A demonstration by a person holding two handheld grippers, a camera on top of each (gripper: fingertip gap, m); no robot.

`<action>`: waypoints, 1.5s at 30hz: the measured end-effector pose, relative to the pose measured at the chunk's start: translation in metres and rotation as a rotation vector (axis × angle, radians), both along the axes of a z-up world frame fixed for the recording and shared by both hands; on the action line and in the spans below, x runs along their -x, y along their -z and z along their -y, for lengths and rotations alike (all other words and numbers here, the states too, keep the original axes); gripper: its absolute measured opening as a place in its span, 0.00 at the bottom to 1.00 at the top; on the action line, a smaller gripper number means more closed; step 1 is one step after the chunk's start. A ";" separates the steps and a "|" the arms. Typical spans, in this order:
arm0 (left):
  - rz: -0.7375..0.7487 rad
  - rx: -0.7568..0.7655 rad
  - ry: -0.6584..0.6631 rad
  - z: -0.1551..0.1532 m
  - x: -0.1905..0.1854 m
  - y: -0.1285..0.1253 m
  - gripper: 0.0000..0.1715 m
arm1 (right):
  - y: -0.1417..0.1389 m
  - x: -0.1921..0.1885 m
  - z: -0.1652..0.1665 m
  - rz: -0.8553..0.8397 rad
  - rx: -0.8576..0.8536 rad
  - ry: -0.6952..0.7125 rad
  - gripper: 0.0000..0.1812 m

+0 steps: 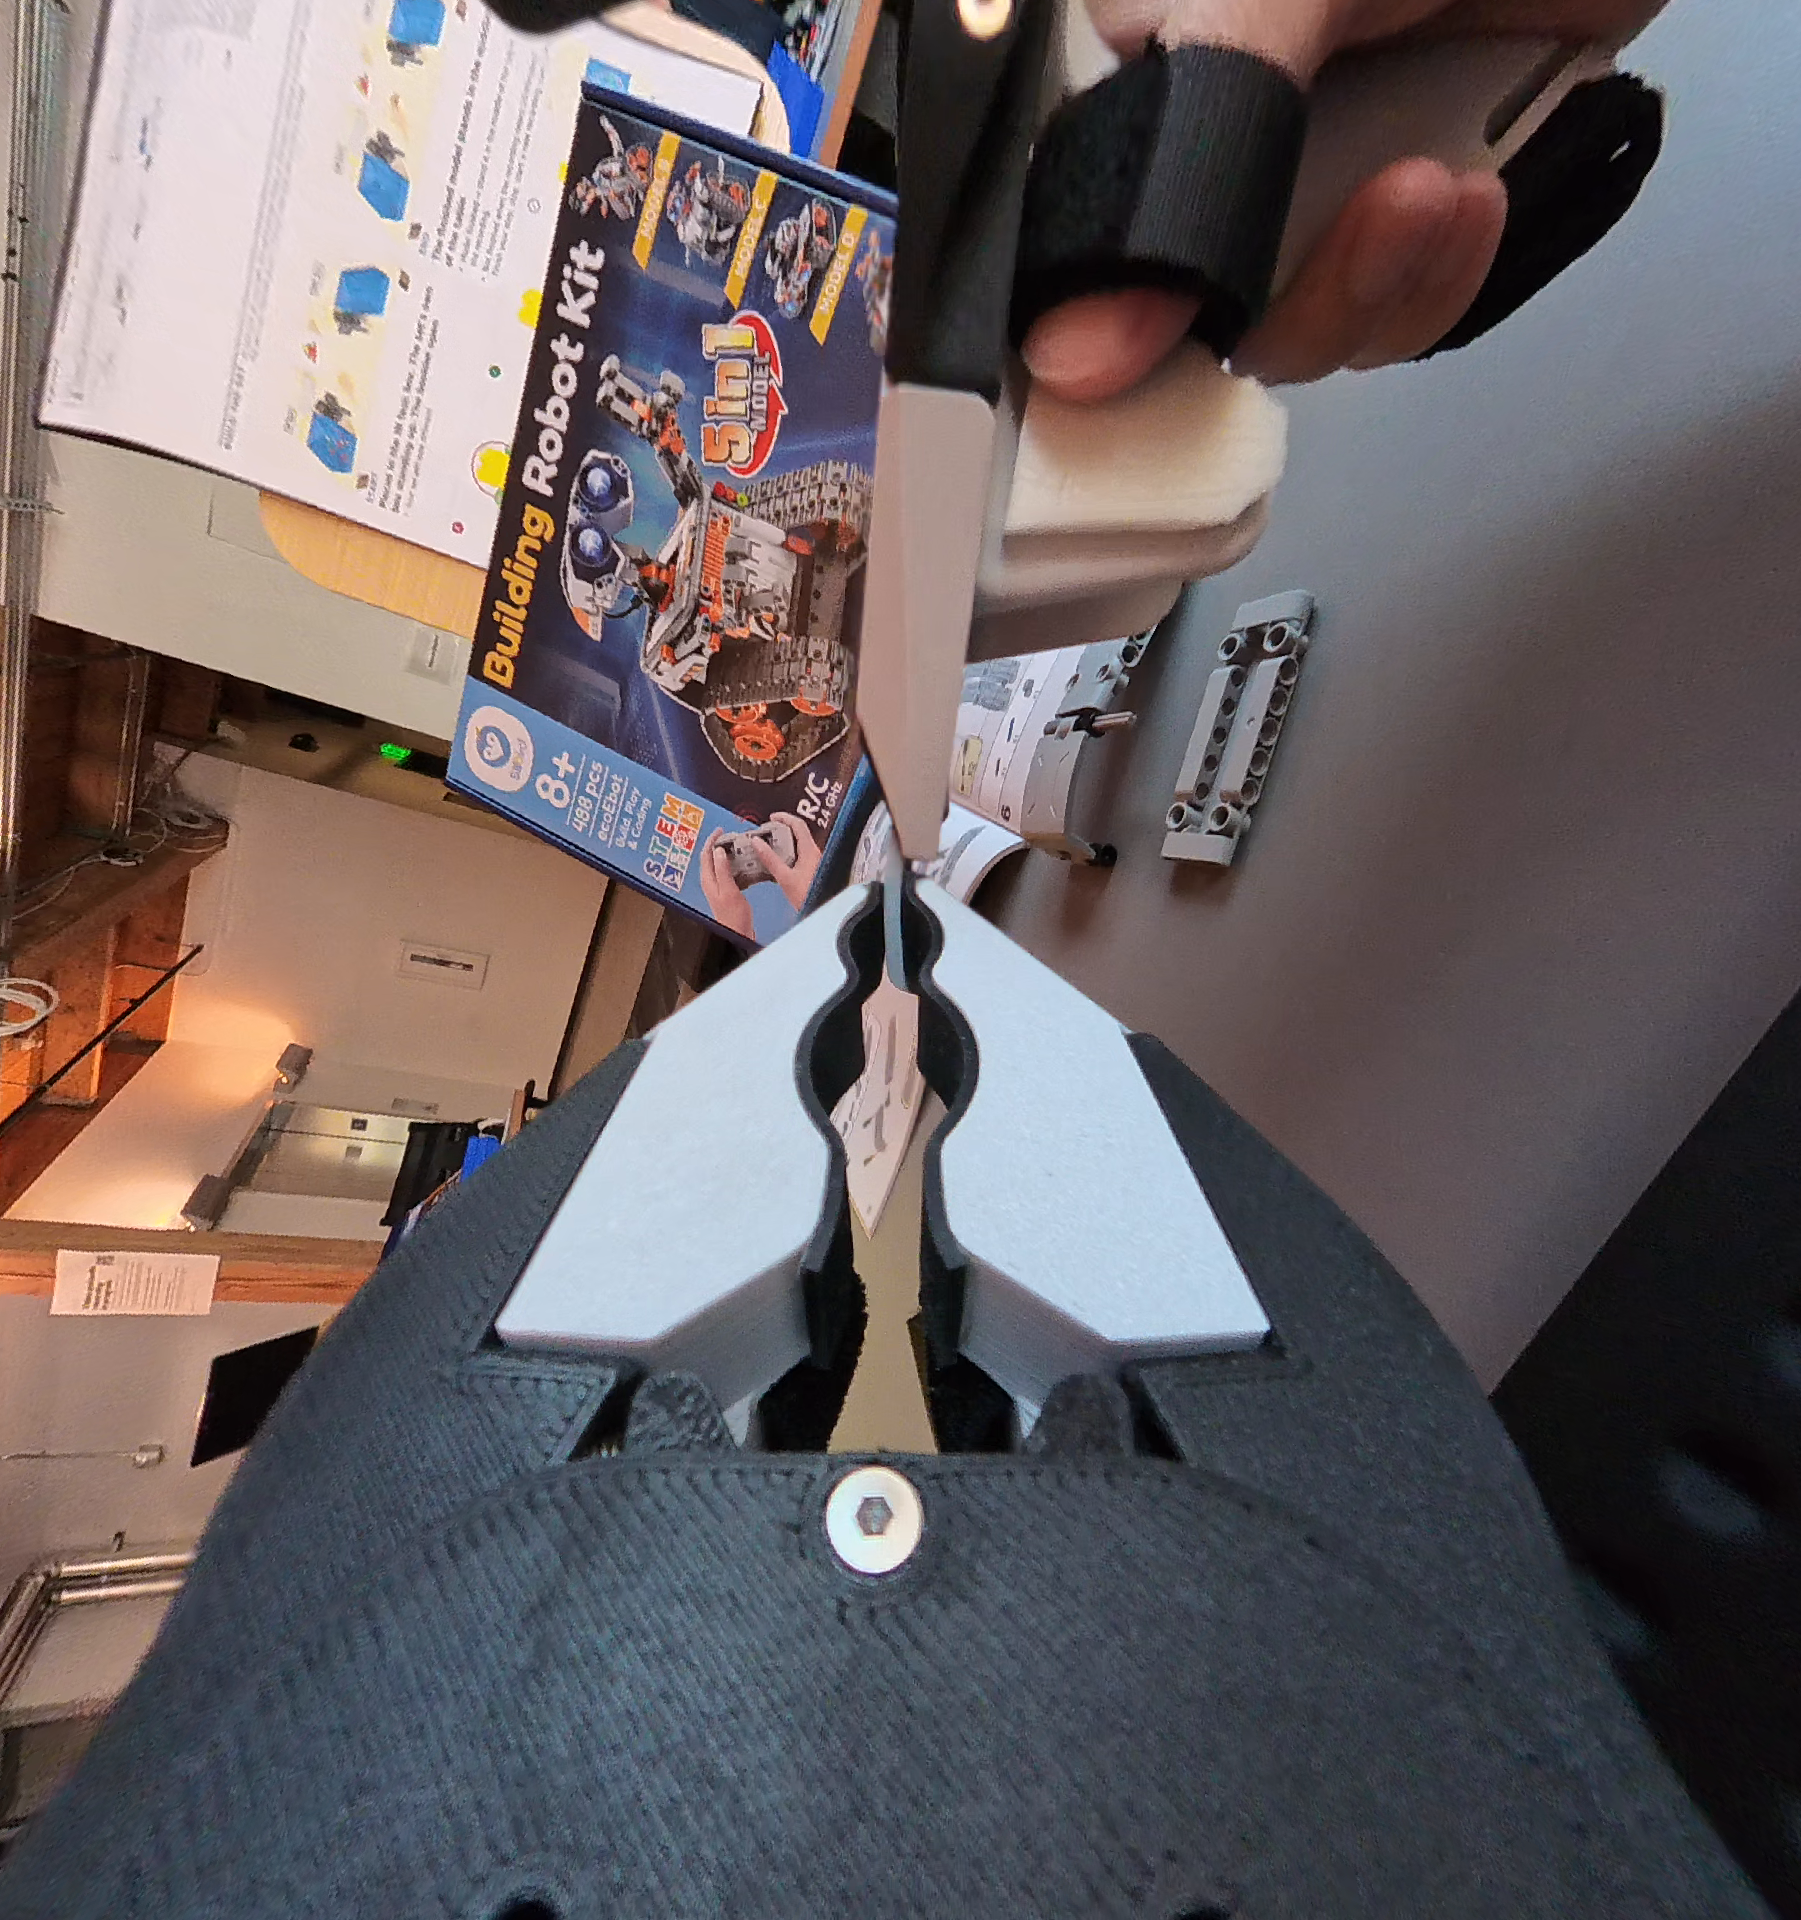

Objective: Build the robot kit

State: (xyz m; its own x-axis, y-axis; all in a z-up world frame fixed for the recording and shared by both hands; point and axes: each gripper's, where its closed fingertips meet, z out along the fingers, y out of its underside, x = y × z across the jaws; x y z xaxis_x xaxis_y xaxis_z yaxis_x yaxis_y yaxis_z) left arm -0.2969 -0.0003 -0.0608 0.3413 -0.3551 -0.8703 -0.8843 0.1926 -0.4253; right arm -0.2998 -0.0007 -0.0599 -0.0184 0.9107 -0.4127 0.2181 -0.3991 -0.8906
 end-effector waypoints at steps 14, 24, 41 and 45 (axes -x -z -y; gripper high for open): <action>0.920 0.793 0.332 0.029 0.002 -0.029 0.35 | -0.015 -0.016 0.010 -0.126 -0.121 -0.135 0.14; 1.271 1.560 0.623 0.054 -0.013 -0.031 0.28 | -0.021 -0.016 0.053 -0.236 -0.323 -0.321 0.14; 1.229 1.891 0.691 0.052 -0.035 -0.019 0.04 | -0.018 -0.017 0.041 -0.229 -0.512 -0.243 0.14; 1.260 1.897 0.696 0.049 -0.032 -0.018 0.03 | -0.017 -0.014 0.040 -0.220 -0.547 -0.223 0.14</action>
